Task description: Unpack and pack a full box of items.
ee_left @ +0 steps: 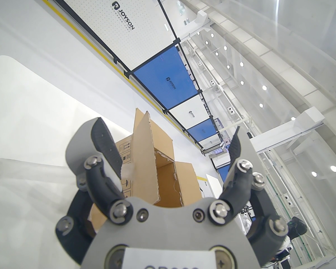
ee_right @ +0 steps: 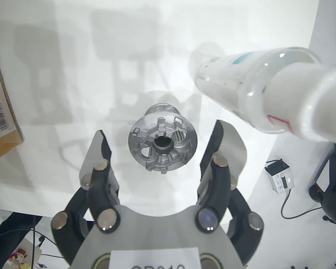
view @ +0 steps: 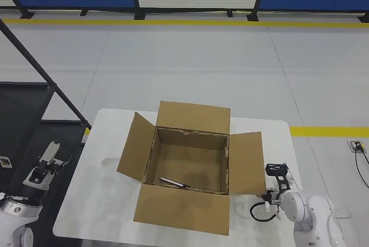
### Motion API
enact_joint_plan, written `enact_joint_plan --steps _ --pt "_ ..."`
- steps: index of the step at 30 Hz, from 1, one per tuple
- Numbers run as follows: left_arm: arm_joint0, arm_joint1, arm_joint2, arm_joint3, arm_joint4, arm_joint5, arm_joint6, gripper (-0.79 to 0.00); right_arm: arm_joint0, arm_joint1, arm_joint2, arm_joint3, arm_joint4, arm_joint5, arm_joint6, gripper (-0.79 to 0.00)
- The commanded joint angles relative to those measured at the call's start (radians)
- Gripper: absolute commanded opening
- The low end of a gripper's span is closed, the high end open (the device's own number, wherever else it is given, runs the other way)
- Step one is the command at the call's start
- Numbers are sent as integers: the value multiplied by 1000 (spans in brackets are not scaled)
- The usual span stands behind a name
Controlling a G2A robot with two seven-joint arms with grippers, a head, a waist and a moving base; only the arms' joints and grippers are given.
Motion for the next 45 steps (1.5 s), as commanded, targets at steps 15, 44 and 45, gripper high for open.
enact_joint_plan --steps 15,44,45 --pt "0 0 0 0 0 0 0 0 -251 7 74 -502 -35 127 -32 0" --pt "-28 4 -4 25 -25 31 20 0 233 -41 -482 -572 -216 -4 14 0" --pt "-36 5 -5 30 -30 37 17 0 279 -47 -504 -532 -204 -16 44 0"
